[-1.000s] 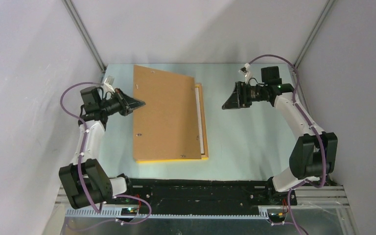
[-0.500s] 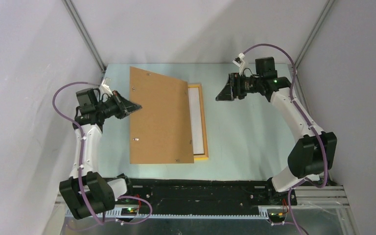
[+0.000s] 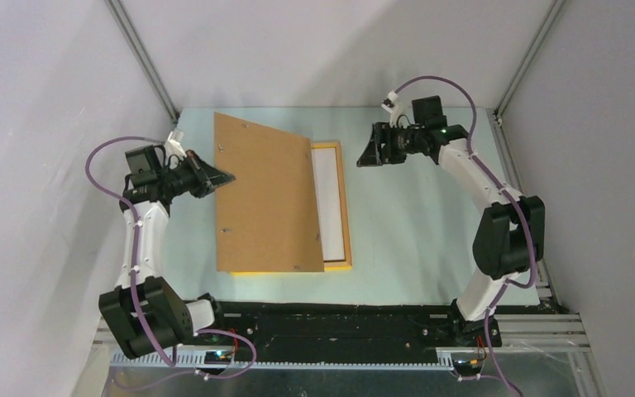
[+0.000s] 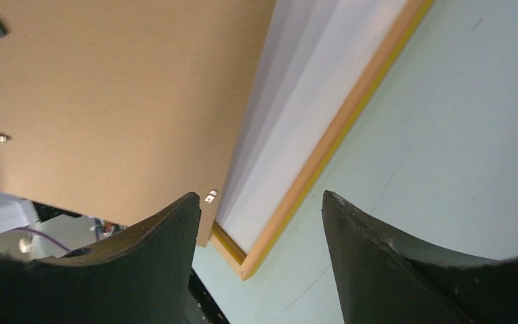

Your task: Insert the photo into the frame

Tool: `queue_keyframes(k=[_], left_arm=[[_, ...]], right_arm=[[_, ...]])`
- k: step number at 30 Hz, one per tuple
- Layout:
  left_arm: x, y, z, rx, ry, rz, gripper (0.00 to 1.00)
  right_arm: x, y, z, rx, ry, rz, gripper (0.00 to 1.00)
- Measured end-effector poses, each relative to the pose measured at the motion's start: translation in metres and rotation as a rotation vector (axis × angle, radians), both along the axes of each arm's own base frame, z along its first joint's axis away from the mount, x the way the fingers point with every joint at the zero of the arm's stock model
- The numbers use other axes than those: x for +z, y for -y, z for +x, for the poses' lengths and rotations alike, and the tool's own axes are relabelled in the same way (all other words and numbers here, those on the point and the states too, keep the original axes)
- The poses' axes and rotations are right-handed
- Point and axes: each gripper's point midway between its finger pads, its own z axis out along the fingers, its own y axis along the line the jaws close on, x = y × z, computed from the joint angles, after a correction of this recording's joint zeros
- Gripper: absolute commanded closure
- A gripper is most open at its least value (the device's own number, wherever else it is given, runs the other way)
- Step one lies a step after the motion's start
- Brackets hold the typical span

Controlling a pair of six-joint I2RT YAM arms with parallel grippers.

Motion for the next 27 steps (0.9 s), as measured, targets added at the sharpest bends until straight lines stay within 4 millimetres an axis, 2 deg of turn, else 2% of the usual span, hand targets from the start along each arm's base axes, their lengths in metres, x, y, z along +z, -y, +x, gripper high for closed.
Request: queue_keyframes(k=[7,15,20,27], left_arm=[[-0.015,-0.004,0.007,0.005,-0.056,-0.022,1.0],[-0.009,-0.005,0.011,-0.012,-0.051,-0.041,1.0],[-0.005,-0.004,0.011,-0.024,-0.042,-0.05,1.0],[-0.002,-0.003,0.012,-0.033,-0.031,-0.055,1.0]], right_arm=[[-0.064,-0.017,0.012,-0.05,-0.054,-0.171,0.33],[-0.146,-0.034,0.011,-0.039,-0.167,-0.329,0.38],[-0.171,-0.04,0.013,-0.035,-0.197,-0.386,0.39],[-0.181,-0.051,0.013,-0.02,-0.195,-0.411,0.4]])
